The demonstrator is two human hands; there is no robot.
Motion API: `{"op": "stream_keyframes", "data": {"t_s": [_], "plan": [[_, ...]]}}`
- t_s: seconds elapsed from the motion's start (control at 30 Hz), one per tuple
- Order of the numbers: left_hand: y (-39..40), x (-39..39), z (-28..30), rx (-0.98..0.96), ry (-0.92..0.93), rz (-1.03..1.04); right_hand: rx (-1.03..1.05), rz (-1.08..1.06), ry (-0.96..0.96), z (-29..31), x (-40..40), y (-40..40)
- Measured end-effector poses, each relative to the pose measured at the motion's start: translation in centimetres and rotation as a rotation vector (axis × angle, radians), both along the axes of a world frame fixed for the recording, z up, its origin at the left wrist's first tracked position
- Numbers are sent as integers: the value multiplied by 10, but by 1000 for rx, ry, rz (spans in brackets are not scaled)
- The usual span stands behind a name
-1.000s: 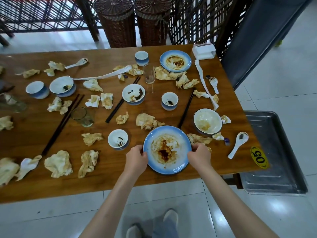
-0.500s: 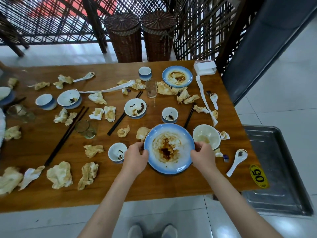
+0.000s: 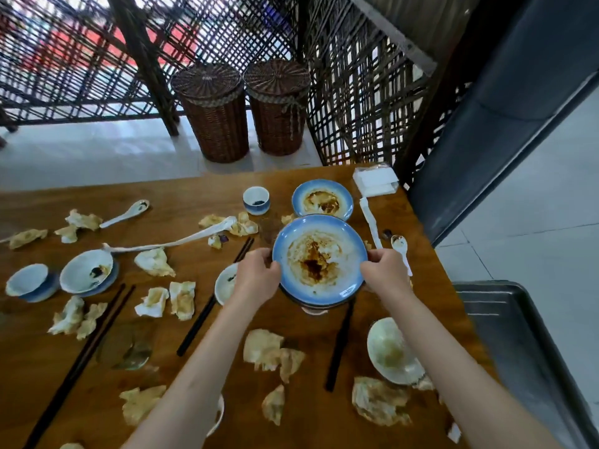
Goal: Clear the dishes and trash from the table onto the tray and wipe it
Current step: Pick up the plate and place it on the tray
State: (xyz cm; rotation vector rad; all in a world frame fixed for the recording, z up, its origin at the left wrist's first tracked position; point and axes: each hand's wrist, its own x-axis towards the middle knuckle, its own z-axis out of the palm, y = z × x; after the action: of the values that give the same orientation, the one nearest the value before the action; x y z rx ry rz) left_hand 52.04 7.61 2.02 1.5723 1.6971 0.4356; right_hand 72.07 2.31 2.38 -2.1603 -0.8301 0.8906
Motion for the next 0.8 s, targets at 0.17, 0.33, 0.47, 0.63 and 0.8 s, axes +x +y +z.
{"op": "stream_keyframes", "data": {"t_s": [0.17,0.33,0.47,0.63,0.8], "plan": [[78,34,-6,12,-41,-34,29,-88,29,-11,28,72],[139,69,-19,-52,24,-37,1,-109,-11,-24,52,133],[176,90,-34,-109,78,-5,-32,-103,-2,-41,67,173],[207,105,-53,-90,152,-11,-59,-95,-23,-67,79,204],[214,112,-68,-103,199,6,-110,-56,-47,-81,84,215]]}}
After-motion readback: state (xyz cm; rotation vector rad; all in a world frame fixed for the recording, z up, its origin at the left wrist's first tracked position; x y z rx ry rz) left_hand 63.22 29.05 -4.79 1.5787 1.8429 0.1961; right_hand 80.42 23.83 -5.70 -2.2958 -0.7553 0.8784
